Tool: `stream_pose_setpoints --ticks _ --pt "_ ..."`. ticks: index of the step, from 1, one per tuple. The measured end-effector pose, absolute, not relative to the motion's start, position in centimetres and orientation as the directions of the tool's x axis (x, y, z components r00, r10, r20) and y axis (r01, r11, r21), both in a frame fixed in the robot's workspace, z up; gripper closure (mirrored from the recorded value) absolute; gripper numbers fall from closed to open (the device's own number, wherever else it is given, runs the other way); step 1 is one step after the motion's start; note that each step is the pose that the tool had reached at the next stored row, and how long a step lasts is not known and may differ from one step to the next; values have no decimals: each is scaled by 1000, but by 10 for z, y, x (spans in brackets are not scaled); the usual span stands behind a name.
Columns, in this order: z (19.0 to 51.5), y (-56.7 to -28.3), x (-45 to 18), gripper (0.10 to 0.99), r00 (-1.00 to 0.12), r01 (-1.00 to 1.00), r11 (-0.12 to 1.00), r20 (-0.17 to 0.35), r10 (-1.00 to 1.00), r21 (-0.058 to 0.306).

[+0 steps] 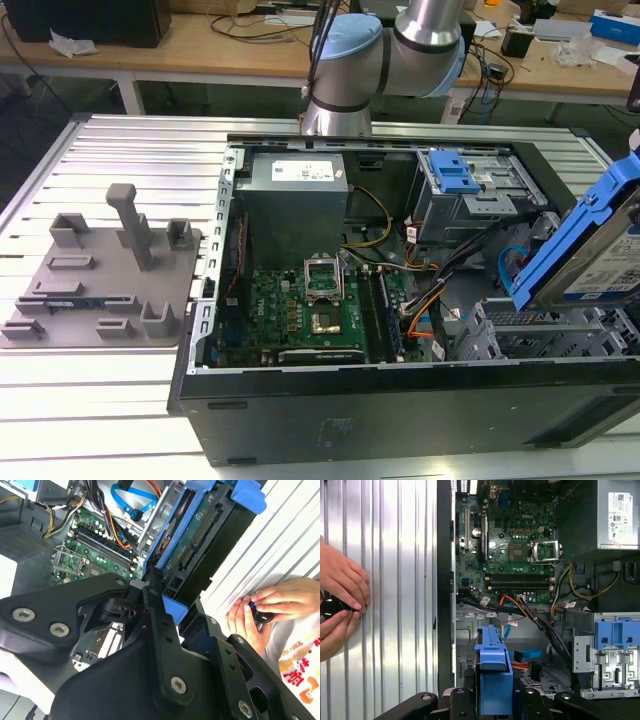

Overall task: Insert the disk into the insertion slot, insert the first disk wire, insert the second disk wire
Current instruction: 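Insert the disk into the insertion slot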

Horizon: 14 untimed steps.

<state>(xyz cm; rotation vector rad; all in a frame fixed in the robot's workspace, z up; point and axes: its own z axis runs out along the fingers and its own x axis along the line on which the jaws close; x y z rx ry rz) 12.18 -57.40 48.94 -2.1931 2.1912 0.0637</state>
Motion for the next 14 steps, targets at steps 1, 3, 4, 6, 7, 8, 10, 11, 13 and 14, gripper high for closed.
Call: stream_pose_setpoints --ticks 1,3,4,6,7,8,10,11,13,14 --pt "488 -573 122 722 -9 -1000 9 -57 -998 0" --pt "486 -572 121 722 -17 -1000 17 -56 -998 0" --pt "486 -571 121 722 -22 -1000 22 -56 -998 0" --pt "485 -568 118 722 -23 -1000 23 -55 -998 0" --pt "484 -566 117 722 -23 -1000 23 -54 -998 0" --pt "484 -565 117 722 -23 -1000 23 -53 -998 0" --pt "483 -564 117 722 -18 -1000 18 -52 -998 0" --pt "482 -564 117 722 -16 -1000 16 -52 -999 0" --pt "482 -564 117 722 -13 -1000 13 -51 -999 0" --pt "482 -564 117 722 -13 -1000 13 -51 -999 0"
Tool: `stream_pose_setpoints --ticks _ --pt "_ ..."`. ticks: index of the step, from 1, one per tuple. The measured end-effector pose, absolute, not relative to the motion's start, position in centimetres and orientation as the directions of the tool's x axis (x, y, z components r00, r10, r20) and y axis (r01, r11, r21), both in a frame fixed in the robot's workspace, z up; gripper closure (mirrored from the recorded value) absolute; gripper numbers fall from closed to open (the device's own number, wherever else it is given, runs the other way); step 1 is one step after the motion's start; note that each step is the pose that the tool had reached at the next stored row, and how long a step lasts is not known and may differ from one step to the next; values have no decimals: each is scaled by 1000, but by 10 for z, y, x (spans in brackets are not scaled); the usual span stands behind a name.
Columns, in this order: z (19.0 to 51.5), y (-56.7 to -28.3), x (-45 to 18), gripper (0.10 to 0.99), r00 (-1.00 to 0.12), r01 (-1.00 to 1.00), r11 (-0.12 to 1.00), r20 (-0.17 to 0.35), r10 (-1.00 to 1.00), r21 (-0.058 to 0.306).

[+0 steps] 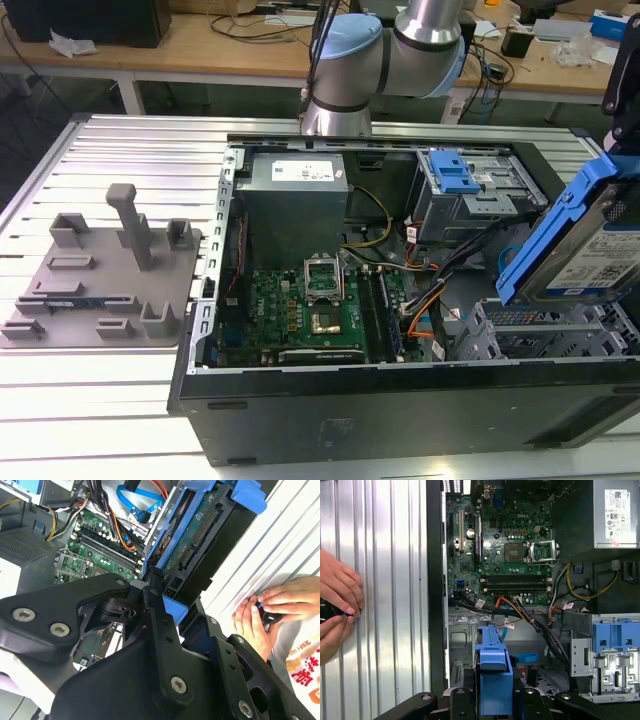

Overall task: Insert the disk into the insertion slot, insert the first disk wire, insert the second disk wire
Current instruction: 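Insert the disk into the insertion slot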

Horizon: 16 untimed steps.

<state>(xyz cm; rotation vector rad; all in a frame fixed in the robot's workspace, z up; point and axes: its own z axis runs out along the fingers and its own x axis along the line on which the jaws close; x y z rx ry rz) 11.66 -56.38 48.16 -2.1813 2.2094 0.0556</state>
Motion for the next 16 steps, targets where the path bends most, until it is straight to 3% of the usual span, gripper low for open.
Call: stream_pose_setpoints --ticks 16 --pt "477 -563 117 722 -12 -1000 12 -51 -999 0"
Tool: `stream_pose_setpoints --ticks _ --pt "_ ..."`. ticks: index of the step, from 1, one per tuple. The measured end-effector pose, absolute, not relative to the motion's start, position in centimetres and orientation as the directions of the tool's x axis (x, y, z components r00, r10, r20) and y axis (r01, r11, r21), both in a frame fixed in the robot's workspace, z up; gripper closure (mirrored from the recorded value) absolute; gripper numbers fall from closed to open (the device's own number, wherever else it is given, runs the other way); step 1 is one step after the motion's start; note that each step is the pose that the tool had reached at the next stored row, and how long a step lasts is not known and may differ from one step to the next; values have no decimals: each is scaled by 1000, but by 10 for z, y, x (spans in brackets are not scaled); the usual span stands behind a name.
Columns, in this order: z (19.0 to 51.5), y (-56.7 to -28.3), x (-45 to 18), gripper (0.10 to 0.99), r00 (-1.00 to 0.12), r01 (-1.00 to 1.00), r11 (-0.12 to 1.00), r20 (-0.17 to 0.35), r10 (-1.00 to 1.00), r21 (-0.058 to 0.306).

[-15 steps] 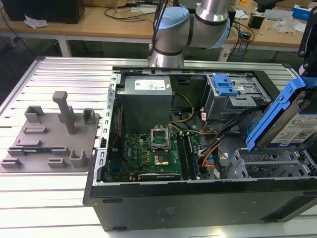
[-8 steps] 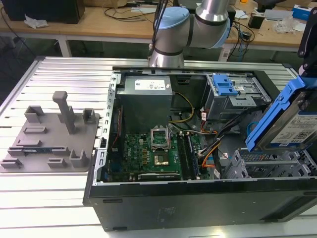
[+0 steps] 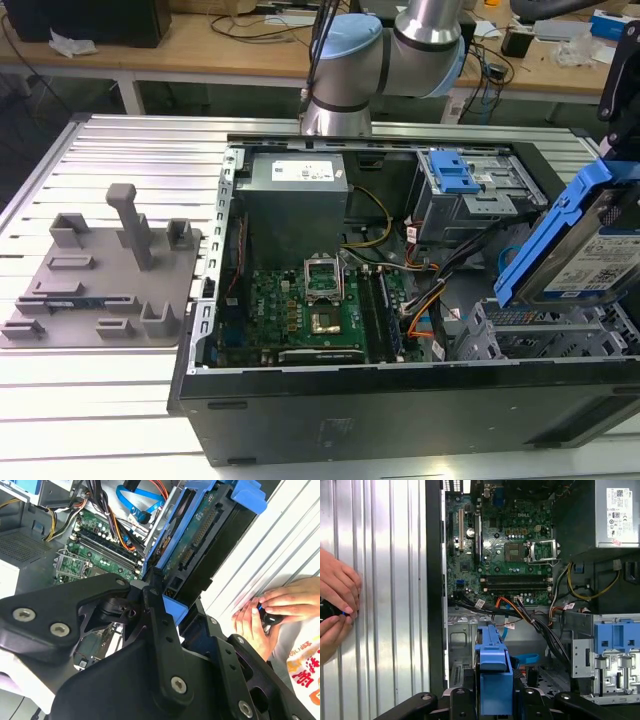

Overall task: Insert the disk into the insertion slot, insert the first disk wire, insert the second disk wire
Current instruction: 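Insert the disk into the insertion slot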

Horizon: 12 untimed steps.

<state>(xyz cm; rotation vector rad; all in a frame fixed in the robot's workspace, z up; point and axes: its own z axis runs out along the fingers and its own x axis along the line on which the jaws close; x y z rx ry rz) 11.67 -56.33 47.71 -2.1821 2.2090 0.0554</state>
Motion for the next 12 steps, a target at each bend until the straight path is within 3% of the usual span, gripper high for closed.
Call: stream_pose_setpoints --ticks 12 --pt "473 -562 117 722 -12 -1000 12 -51 -999 0"
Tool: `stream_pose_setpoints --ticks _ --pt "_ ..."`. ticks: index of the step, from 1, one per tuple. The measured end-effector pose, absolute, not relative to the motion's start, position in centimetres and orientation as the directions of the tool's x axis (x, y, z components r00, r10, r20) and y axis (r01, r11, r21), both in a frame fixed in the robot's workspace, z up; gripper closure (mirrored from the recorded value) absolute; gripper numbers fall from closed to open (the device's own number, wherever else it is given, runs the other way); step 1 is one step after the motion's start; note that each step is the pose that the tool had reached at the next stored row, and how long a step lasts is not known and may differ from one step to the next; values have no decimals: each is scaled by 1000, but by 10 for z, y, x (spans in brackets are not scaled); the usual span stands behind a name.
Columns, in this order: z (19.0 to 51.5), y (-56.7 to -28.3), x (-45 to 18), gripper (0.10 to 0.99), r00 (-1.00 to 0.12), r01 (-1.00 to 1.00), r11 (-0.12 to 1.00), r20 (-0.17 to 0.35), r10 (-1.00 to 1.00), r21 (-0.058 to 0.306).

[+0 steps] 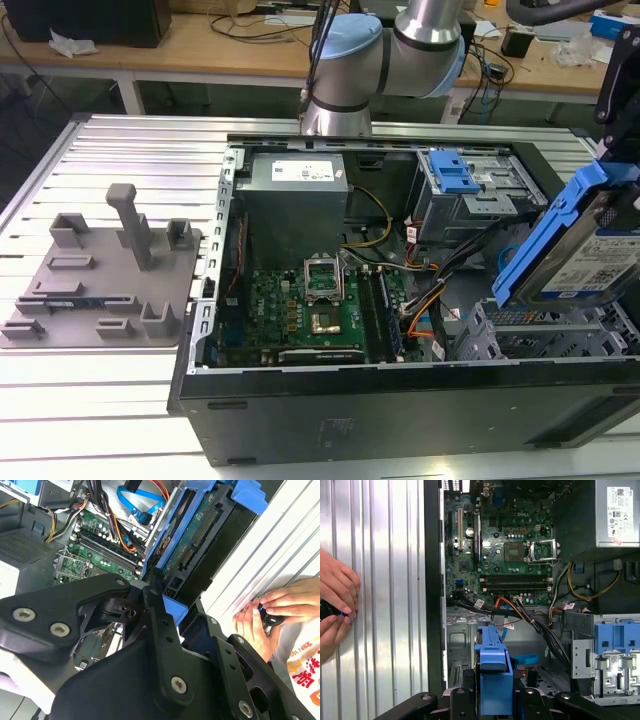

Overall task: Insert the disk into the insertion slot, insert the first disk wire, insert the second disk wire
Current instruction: 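Insert the disk into the insertion slot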

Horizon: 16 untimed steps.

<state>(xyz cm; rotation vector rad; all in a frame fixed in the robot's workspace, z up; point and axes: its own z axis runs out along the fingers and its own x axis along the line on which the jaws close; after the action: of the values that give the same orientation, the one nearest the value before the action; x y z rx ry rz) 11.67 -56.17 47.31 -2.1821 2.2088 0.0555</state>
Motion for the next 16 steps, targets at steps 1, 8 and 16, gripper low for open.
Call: stream_pose_setpoints --ticks 1,8,16 --pt "472 -562 117 722 -12 -1000 12 -51 -999 0" --pt "469 -562 117 722 -12 -1000 12 -51 -999 0" --pt "462 -562 117 722 -20 -1000 20 -51 -999 0"
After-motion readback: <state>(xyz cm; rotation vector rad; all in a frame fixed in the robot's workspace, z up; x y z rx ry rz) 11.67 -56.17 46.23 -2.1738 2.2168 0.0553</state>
